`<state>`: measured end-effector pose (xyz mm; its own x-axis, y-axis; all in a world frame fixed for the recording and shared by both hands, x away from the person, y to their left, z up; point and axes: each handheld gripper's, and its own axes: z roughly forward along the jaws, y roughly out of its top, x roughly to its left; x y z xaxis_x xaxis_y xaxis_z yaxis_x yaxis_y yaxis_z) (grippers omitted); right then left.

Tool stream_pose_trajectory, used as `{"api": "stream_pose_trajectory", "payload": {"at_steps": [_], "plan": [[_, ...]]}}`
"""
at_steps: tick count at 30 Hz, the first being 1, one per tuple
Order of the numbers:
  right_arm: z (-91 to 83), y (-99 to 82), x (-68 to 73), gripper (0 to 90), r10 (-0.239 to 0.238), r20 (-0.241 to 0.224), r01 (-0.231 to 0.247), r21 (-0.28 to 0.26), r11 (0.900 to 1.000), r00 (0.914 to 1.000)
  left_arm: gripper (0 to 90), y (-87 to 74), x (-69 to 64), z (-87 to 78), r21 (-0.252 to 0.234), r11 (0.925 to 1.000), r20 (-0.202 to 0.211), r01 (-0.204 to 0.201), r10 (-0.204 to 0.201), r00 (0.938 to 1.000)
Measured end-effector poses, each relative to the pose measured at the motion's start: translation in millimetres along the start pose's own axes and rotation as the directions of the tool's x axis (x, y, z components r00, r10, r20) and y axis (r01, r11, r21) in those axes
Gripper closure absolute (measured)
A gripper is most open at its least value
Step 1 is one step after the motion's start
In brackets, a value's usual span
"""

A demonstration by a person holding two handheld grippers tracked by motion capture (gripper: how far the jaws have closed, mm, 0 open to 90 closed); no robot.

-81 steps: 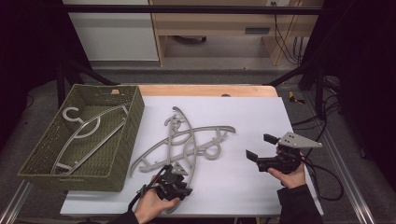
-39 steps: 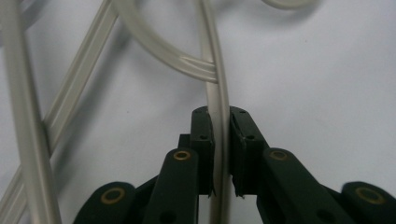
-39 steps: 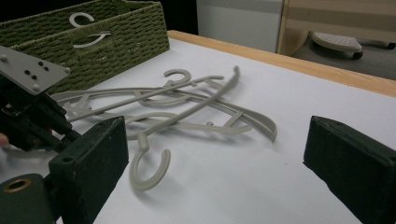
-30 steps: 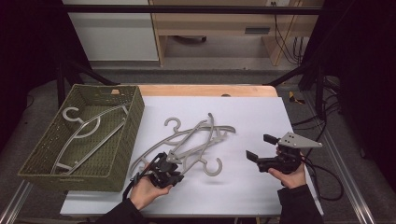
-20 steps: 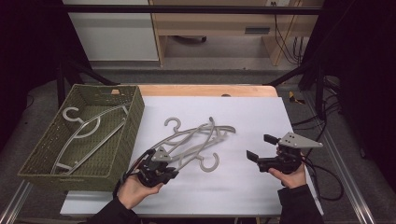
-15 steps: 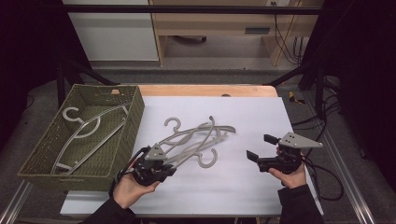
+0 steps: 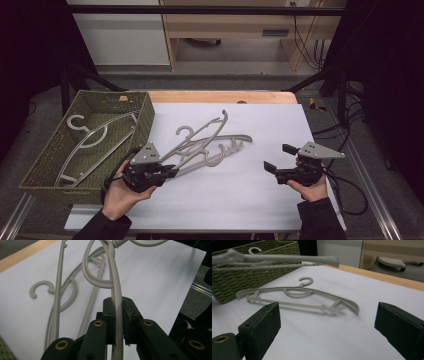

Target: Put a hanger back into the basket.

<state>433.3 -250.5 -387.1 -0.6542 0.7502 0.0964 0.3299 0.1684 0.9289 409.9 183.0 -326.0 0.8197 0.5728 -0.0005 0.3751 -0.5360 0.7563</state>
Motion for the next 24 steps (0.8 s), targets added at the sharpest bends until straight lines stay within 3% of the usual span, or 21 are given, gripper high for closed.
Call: {"api": "stream_pose_trajectory", "payload": {"at_steps": [5,12,24], "plan": [[-0.1,0.1,0.1,6.7,0.002,-0.001,-0.002,-0.003,1.0000,1.0000,82.0,11.7,9.4,-22.4,-0.018,0.9995,-0.029,-0.025,0.025,0.9993],[0.1,0.0,0.1,6.7,0.002,0.000,-0.002,0.001,1.0000,1.0000,82.0,22.2,37.0,-50.8,-0.047,0.9980,-0.044,-0.043,0.041,0.9982],[0.9,-0.5,-0.4,6.7,0.001,0.004,-0.001,0.004,1.0000,1.0000,82.0,7.7,86.2,-80.3,-0.045,0.9981,-0.114,-0.043,0.037,0.9928]]}}
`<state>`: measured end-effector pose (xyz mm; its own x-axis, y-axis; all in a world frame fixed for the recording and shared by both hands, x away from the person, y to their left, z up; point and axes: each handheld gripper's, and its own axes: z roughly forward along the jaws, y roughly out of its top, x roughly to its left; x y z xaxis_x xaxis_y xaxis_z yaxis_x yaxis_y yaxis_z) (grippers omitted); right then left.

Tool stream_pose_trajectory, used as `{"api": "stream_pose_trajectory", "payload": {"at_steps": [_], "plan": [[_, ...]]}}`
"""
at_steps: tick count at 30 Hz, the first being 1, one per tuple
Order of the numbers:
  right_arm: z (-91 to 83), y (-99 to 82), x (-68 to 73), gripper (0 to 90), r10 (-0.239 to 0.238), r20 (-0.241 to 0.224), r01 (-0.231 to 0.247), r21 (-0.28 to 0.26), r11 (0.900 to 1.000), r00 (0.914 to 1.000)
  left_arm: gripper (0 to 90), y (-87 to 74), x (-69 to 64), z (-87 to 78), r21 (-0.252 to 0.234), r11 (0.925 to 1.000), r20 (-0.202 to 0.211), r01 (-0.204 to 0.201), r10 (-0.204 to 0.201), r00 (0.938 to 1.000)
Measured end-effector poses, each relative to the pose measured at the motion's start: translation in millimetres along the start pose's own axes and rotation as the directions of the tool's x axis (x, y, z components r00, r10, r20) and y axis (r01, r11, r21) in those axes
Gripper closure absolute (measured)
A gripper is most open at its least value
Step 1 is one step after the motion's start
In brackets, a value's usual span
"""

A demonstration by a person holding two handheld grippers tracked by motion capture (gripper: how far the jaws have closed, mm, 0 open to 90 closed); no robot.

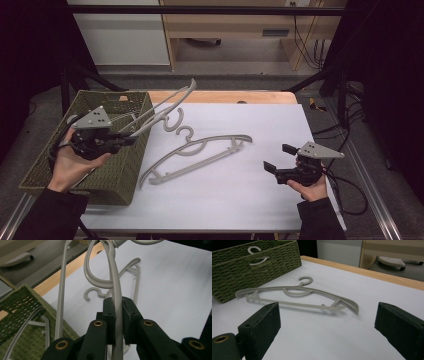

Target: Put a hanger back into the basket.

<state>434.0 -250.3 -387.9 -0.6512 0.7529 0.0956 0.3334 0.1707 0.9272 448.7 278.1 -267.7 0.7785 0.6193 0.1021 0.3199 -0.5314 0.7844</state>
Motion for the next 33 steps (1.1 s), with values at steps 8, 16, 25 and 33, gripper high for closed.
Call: {"api": "stream_pose_trajectory", "payload": {"at_steps": [8,16,25,33], "plan": [[0.1,-0.1,-0.3,6.7,-0.003,-0.001,0.003,0.002,1.0000,1.0000,82.0,-27.2,33.3,-16.5,-0.003,0.9995,-0.029,0.031,-0.031,0.9991],[1.1,-0.5,-0.1,6.6,0.003,0.000,-0.003,0.005,1.0000,1.0000,82.0,-64.5,65.8,-33.8,-0.010,0.9951,-0.055,0.098,-0.099,0.9936],[2.1,-1.2,-0.4,6.6,0.004,0.001,-0.004,0.011,0.9999,1.0000,82.0,-100.8,80.2,-52.7,-0.034,0.9914,-0.062,0.127,-0.129,0.9897],[3.4,-1.6,-0.6,6.6,0.005,0.003,-0.005,0.015,0.9999,1.0000,82.0,-119.8,85.2,-67.8,-0.022,0.9915,-0.054,0.128,-0.129,0.9901]]}}
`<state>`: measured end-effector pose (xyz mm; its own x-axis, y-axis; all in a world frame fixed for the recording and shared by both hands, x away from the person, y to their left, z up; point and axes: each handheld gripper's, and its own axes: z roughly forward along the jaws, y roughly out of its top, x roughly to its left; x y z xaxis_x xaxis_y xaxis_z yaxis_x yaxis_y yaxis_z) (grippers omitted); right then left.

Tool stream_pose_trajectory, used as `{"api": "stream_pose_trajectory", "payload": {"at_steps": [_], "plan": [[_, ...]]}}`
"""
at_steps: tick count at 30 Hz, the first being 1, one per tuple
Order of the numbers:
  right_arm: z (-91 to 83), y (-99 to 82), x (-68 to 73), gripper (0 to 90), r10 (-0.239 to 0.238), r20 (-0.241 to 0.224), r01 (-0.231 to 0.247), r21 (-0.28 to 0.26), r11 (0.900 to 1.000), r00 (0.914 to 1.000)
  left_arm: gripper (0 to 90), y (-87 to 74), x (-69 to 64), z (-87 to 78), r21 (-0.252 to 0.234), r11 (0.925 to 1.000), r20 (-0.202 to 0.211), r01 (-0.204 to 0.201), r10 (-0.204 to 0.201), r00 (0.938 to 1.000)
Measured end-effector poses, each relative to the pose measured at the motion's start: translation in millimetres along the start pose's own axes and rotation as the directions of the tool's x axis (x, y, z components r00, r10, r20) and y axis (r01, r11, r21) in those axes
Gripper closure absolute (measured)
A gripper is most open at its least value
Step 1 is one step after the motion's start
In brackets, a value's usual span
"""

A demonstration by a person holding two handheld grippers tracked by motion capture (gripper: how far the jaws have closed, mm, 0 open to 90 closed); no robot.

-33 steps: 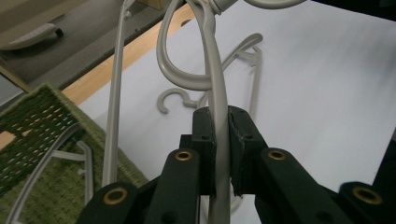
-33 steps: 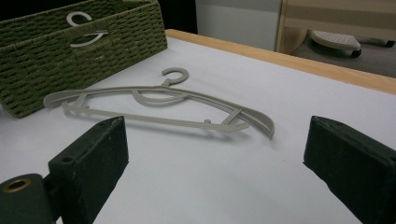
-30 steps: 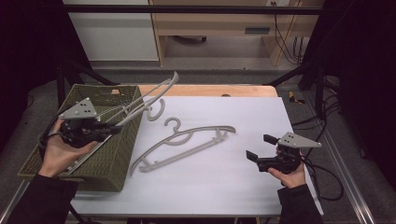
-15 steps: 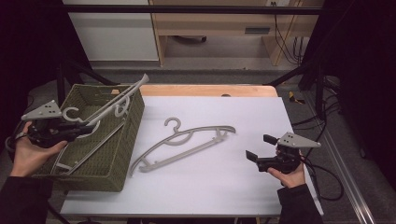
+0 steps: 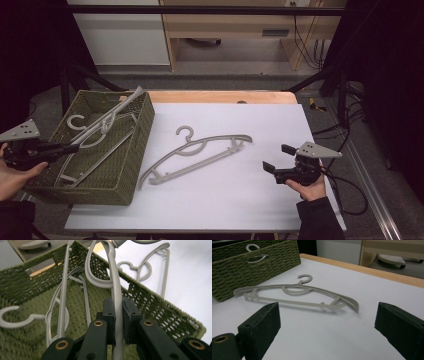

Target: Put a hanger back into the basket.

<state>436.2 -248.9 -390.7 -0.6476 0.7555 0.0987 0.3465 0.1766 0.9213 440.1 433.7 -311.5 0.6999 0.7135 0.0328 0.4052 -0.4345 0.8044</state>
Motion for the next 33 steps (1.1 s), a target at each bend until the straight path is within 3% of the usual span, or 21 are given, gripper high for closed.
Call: {"api": "stream_pose_trajectory", "payload": {"at_steps": [6,12,22,28,30,33], "plan": [[1.1,-0.3,0.3,6.6,0.003,-0.001,-0.003,0.003,1.0000,1.0000,82.0,-9.4,4.8,-0.7,0.023,0.9997,0.004,-0.004,0.004,1.0000],[1.1,-0.4,0.3,6.6,0.004,-0.001,-0.004,0.004,1.0000,1.0000,82.0,-15.2,9.4,11.2,0.029,0.9995,0.018,0.011,-0.011,0.9998],[1.0,-0.4,0.4,6.6,0.004,-0.002,-0.004,0.003,1.0000,1.0000,81.9,-25.3,6.2,33.9,0.042,0.9991,0.021,0.009,-0.010,0.9997],[0.9,-0.4,0.3,6.6,0.003,-0.002,-0.003,0.004,1.0000,1.0000,81.8,-31.3,0.4,52.2,0.131,0.9914,0.019,0.002,-0.005,0.9998],[1.0,-0.5,0.3,6.6,0.003,-0.002,-0.003,0.004,1.0000,1.0000,81.7,-31.5,-1.6,54.0,0.141,0.9900,0.023,0.002,-0.006,0.9997],[0.7,-0.4,0.6,6.6,0.005,-0.004,-0.005,0.003,1.0000,1.0000,81.5,-31.6,-3.2,57.9,0.189,0.9820,0.012,0.004,-0.007,0.9999]]}}
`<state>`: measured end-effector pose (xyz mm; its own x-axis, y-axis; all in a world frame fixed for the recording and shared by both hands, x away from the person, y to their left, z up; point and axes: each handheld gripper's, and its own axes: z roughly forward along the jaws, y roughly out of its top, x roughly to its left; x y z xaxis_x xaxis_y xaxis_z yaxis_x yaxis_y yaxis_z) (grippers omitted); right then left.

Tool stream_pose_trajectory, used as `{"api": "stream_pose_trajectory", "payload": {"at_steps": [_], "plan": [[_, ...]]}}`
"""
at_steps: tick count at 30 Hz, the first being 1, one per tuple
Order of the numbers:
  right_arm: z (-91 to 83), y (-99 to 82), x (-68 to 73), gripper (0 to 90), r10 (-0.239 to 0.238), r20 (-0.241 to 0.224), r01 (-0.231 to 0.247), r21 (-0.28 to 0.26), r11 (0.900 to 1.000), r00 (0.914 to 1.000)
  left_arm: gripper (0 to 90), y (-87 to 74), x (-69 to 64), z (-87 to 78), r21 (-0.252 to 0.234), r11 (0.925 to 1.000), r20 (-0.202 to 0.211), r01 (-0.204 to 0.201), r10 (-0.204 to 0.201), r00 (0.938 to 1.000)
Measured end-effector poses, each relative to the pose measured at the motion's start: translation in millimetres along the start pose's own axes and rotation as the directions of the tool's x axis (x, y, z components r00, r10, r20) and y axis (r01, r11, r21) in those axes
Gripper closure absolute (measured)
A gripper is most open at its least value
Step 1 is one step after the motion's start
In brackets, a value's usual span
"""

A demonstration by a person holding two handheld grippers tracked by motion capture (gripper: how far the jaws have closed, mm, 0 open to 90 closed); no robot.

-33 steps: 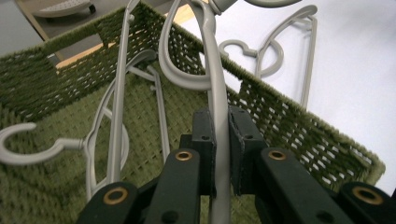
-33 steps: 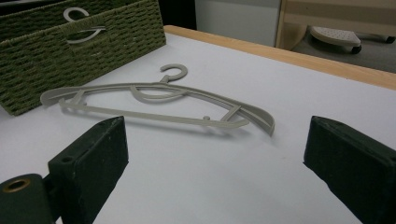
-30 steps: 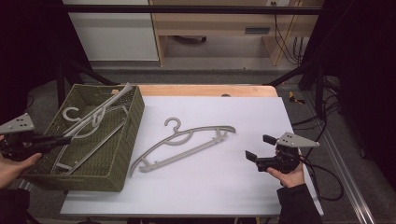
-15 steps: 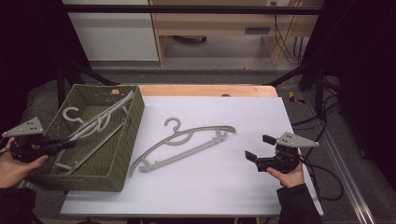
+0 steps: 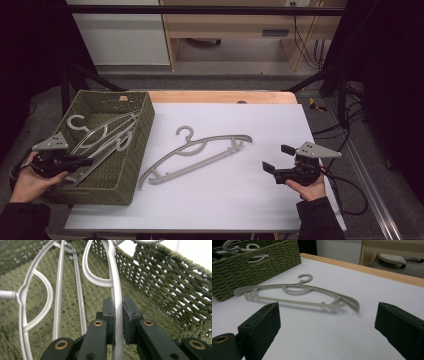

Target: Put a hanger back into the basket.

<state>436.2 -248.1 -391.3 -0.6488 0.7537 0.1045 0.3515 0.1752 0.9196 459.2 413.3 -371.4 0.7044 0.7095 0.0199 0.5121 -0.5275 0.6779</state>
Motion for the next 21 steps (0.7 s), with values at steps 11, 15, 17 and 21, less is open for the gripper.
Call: {"api": "stream_pose_trajectory", "payload": {"at_steps": [11,15,17,21], "plan": [[0.5,-0.2,0.0,6.6,-0.003,0.000,0.003,0.002,1.0000,1.0000,77.5,5.7,-7.5,6.6,0.105,0.9942,-0.055,0.022,-0.016,0.9984],[0.5,-0.2,0.0,6.6,-0.003,0.000,0.003,0.002,1.0000,1.0000,70.5,13.5,-13.4,3.2,0.068,0.9977,-0.067,0.006,-0.001,0.9978],[0.6,-0.2,0.1,6.6,-0.003,0.000,0.003,0.002,1.0000,1.0000,60.1,19.4,-16.7,3.4,0.055,0.9983,-0.086,-0.016,0.021,0.9961],[1.3,-0.4,0.4,6.5,-0.003,-0.002,0.003,0.001,1.0000,1.0000,45.3,31.6,-21.3,13.4,0.066,0.9976,-0.149,-0.020,0.030,0.9883]]}}
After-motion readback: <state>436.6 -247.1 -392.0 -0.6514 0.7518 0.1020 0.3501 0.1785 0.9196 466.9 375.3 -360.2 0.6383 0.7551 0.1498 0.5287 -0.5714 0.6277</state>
